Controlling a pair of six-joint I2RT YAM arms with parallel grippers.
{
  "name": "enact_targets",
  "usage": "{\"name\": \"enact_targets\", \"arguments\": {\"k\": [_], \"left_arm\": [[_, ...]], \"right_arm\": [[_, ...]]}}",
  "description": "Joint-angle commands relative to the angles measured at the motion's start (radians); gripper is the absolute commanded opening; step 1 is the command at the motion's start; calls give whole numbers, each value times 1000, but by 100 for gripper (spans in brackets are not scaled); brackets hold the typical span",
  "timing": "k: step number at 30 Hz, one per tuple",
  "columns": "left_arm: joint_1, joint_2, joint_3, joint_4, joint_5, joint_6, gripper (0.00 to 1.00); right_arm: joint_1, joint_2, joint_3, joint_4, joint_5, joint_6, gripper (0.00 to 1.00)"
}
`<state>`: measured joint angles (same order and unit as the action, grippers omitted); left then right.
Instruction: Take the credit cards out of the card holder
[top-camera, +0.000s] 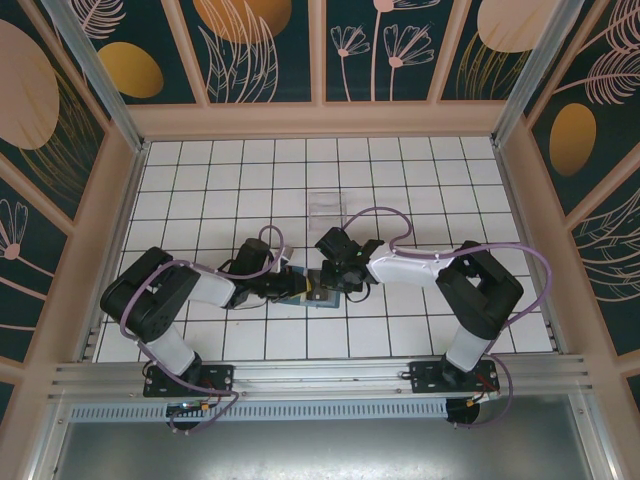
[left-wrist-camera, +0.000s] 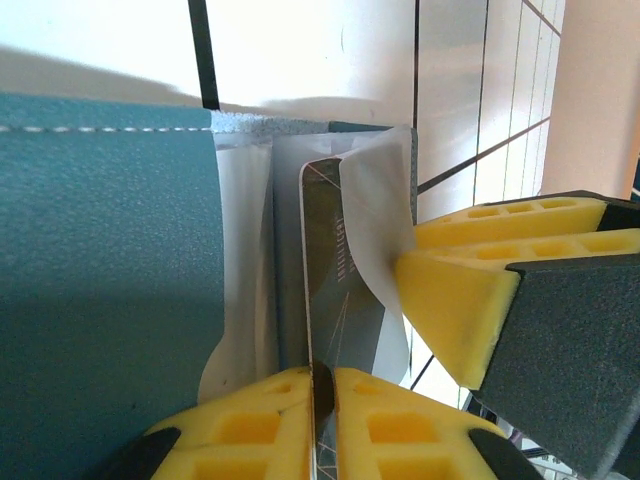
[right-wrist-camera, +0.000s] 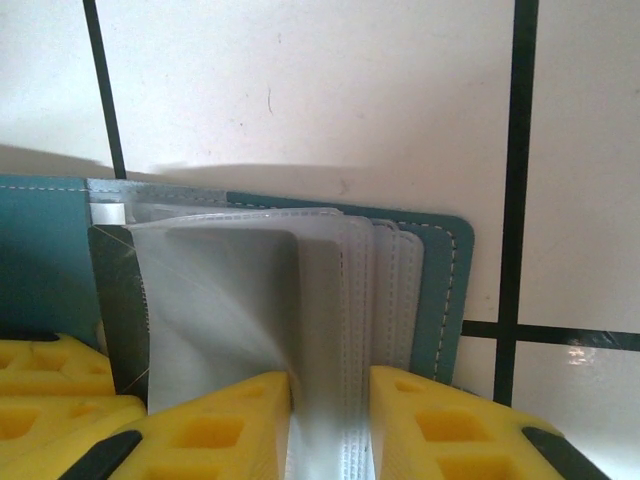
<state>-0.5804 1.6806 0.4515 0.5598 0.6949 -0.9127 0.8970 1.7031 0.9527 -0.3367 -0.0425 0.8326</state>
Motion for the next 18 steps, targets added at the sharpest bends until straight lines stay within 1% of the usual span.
{"name": "enact_targets", "arguments": {"k": [1, 3, 8, 14, 18], "left_arm": [[-15, 27, -18, 20, 18, -3, 13], [-13, 23, -19, 7, 13, 3, 13], [-7, 14, -10, -50, -9, 34, 12], [-6, 18, -5, -67, -11, 43, 11], [-6, 15, -3, -75, -13, 47, 11]], "right_arm": [[4, -1, -32, -12, 6, 24, 32], [3, -14, -34, -27, 23, 32, 36], [-8, -51, -60, -29, 34, 47, 37], [-20, -41, -80, -23, 29, 45, 35], [-21, -23, -86, -25, 28, 46, 31]]}}
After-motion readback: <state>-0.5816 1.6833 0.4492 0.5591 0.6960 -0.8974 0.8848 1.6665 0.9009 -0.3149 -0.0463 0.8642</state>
